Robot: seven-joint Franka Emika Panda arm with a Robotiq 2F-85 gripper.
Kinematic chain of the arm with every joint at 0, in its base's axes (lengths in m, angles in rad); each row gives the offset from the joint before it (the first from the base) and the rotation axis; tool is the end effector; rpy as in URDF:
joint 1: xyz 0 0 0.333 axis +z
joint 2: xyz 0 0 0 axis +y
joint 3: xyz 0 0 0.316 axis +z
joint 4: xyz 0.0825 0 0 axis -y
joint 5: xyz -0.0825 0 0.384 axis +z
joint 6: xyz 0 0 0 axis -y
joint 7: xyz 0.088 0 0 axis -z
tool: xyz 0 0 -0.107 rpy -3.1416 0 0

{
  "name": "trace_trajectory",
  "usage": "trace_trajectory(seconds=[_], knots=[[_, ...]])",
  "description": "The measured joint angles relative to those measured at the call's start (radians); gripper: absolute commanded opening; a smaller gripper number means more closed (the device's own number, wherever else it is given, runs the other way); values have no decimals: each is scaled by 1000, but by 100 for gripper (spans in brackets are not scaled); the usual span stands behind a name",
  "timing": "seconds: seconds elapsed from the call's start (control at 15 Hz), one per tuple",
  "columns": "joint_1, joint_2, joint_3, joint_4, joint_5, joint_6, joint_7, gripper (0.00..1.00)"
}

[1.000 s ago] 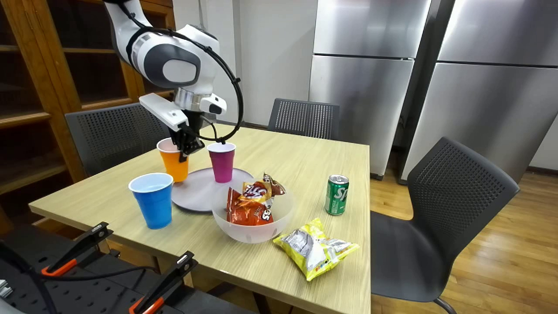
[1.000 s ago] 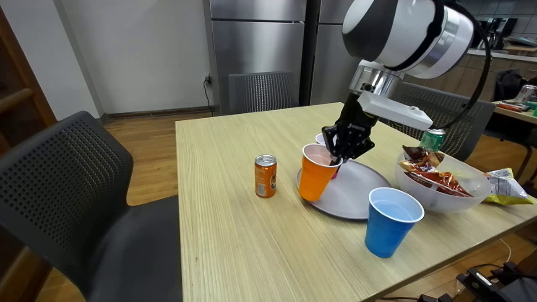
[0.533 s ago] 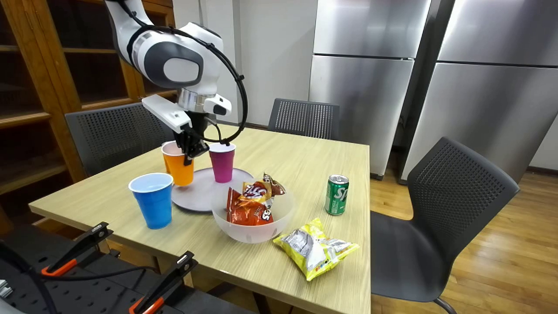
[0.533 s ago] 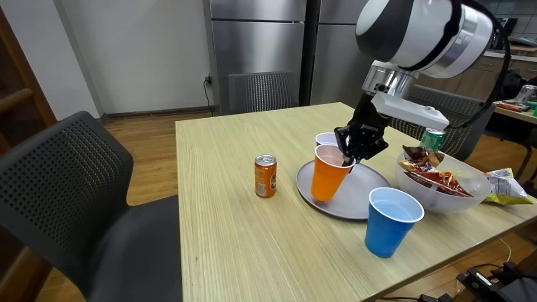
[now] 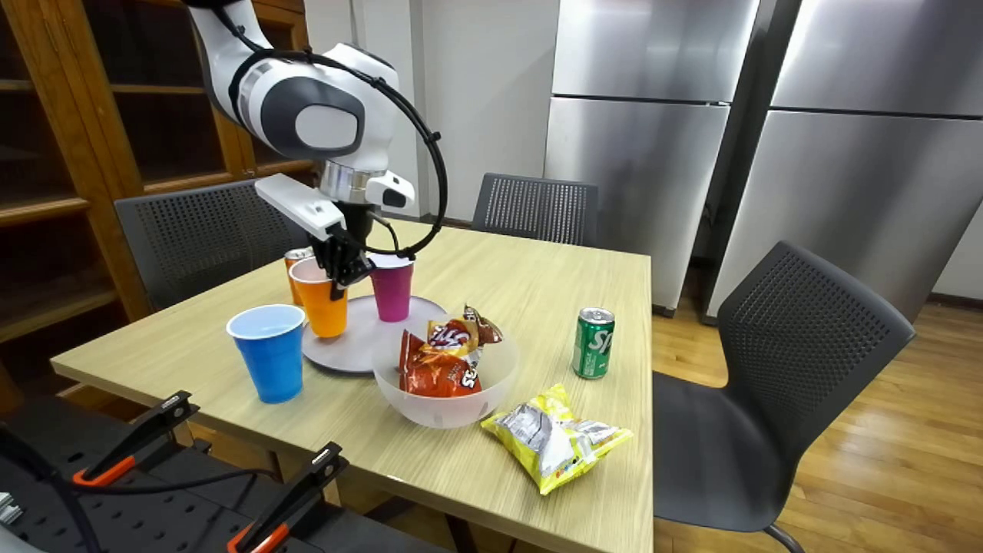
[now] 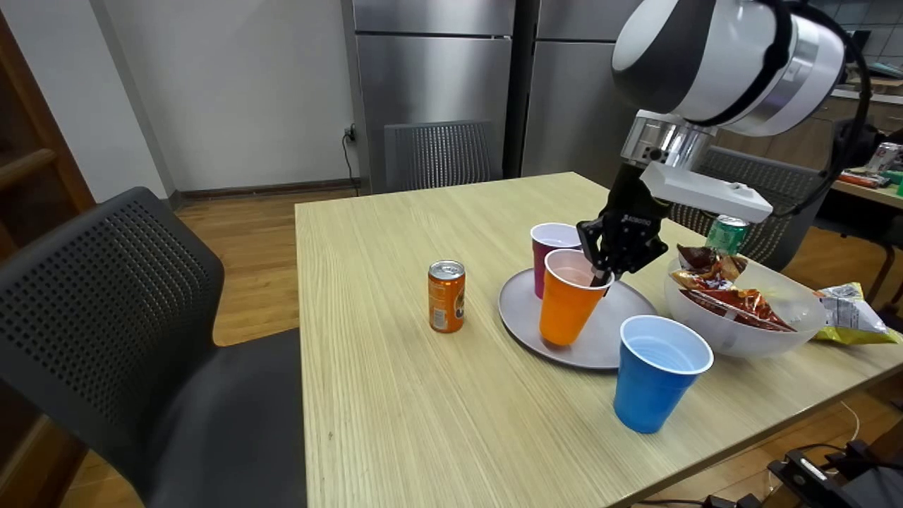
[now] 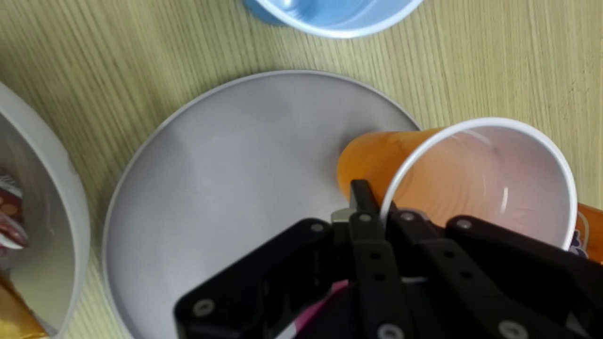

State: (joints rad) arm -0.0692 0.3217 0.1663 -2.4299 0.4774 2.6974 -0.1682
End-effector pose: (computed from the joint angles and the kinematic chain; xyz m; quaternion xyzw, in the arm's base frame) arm 0.4785 0.0356 0.1713 -0.9881 0.0894 0.0251 0.1227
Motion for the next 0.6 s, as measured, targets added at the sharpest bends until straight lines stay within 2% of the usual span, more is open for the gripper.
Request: trace_trajectory(seconds=[0.6], knots=[[2,2,-7,-5,-28,0,2,1]])
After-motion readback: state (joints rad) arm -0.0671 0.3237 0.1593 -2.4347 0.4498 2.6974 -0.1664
